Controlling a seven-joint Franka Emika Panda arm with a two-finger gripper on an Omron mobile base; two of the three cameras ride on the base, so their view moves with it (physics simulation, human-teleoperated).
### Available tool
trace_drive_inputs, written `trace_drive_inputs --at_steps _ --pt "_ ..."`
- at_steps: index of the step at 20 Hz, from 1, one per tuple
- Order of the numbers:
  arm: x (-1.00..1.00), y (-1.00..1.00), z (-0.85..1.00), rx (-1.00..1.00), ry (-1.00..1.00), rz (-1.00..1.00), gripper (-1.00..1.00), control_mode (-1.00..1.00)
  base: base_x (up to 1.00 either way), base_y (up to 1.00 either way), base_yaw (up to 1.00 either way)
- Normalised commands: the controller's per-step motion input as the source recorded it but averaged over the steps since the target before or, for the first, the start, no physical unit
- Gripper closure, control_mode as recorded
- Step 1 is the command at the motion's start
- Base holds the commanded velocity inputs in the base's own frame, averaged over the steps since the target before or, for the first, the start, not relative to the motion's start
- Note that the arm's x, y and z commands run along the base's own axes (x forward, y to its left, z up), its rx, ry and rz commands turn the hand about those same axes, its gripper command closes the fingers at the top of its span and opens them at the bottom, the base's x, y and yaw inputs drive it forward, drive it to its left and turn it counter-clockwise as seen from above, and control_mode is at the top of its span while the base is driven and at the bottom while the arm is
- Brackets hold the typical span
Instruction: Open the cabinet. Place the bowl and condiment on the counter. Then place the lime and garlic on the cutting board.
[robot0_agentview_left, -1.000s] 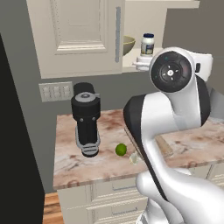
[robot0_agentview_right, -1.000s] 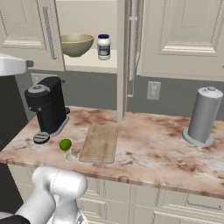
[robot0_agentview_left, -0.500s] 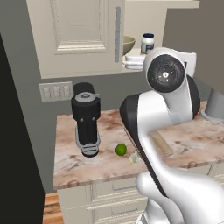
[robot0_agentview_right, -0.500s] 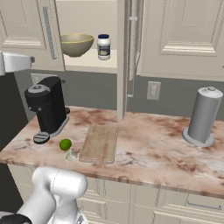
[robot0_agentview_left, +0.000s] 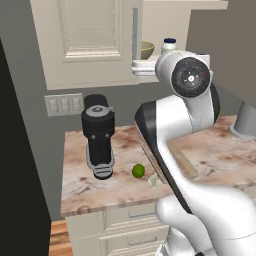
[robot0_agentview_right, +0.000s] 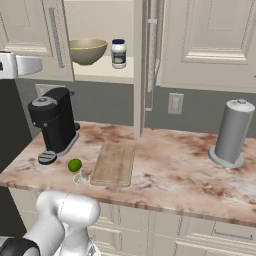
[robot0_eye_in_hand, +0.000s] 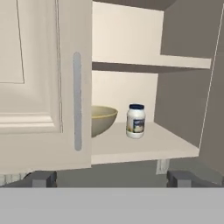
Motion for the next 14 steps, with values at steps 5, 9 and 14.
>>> trace_drive_inputs --at_steps 5,9,14 --pt "0.44 0.13 0.00 0.00 0.00 0.08 -1.00 -1.00 0.00 0.00 0.00" --pt "0.52 0.08 0.00 0.00 0.00 0.05 -1.00 -1.00 0.00 0.00 0.00" --pt "0.47 0.12 0.00 0.01 0.00 0.02 -1.00 -1.00 0.00 0.00 0.00"
